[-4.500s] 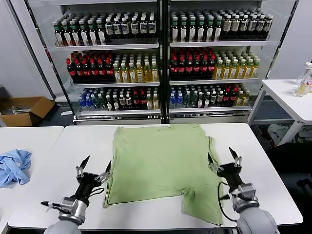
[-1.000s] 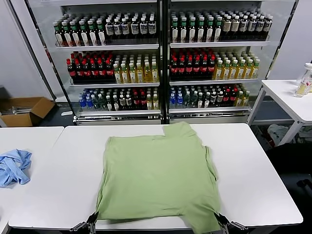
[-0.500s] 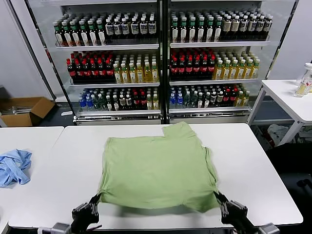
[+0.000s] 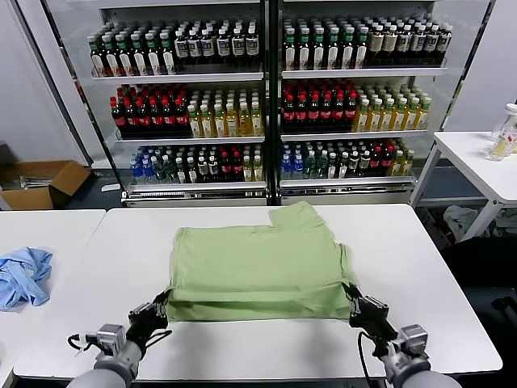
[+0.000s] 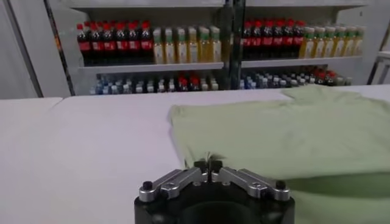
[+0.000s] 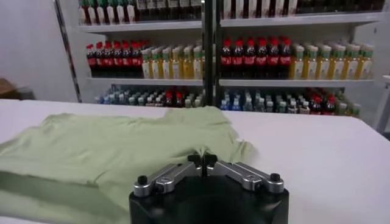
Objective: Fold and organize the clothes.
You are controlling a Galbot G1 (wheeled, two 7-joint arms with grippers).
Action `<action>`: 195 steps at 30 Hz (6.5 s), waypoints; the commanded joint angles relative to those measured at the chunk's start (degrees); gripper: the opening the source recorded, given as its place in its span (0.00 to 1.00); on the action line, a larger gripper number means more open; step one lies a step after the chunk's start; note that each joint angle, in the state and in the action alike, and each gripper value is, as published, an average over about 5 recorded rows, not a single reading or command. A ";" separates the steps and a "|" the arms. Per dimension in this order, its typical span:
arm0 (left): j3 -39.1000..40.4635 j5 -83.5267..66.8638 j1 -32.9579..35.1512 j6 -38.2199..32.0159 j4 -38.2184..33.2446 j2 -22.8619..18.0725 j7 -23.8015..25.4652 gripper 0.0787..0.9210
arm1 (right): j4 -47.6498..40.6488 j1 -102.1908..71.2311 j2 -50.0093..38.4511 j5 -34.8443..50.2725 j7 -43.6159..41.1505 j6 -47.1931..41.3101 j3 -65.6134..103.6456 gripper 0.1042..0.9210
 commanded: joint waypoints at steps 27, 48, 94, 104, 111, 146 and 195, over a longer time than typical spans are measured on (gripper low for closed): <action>3.46 4.89 -8.95 -0.10 11.81 -0.14 2.24 0.28 | -9.83 8.08 3.02 -8.02 1.19 -1.01 -5.59 0.33; 0.48 -1.32 2.18 2.98 -0.80 0.60 -0.99 0.88 | -0.56 -4.46 1.79 -4.33 3.37 -2.11 -1.16 0.88; -5.25 1.52 22.88 3.66 -14.50 2.63 -3.23 0.01 | 13.38 -25.15 -2.14 -2.45 2.24 -1.06 9.16 0.01; -5.29 5.52 25.25 4.36 -14.00 2.39 -1.52 0.04 | 13.04 -27.90 -0.21 -7.44 3.06 0.00 7.57 0.07; -6.25 5.58 24.56 5.98 -17.90 1.86 -2.07 0.26 | 14.49 -27.36 -0.45 -8.18 2.91 -0.02 9.16 0.30; 10.22 -4.28 -27.87 5.42 20.29 7.94 7.77 0.88 | -28.19 40.15 7.66 3.86 6.10 -12.68 -13.71 0.88; 14.52 -2.71 -37.54 1.93 40.79 5.78 22.03 0.68 | -64.60 53.73 23.23 -4.44 2.31 -3.62 -15.03 0.72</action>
